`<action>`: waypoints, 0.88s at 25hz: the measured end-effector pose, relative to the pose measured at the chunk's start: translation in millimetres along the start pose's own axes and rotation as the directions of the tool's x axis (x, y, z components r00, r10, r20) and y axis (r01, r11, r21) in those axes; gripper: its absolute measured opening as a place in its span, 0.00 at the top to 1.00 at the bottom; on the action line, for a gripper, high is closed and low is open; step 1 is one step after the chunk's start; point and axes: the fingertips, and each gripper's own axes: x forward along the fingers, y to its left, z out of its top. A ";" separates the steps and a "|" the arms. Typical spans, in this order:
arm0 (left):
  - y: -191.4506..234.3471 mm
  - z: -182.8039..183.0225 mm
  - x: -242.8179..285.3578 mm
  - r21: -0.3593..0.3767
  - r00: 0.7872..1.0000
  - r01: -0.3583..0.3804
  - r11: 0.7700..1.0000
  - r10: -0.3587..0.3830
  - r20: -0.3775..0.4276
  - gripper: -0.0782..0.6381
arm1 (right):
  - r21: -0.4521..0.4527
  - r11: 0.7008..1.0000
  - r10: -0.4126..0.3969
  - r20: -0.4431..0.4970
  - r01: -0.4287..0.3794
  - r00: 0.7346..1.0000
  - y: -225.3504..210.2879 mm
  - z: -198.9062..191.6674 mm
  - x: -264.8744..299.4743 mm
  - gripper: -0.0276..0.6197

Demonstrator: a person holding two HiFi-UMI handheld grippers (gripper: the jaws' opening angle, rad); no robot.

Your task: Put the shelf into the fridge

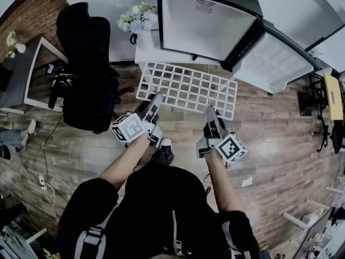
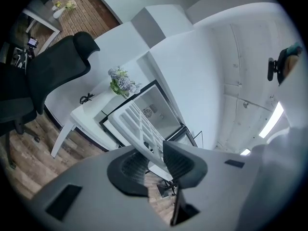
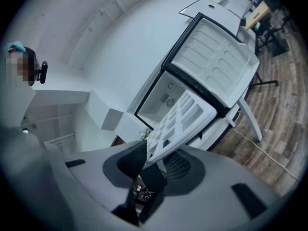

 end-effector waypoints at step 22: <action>29.1 42.8 132.5 0.007 0.994 0.052 0.999 -0.051 -0.093 0.75 | 0.001 1.000 -0.001 0.006 0.001 1.000 -39.1 63.4 111.6 0.78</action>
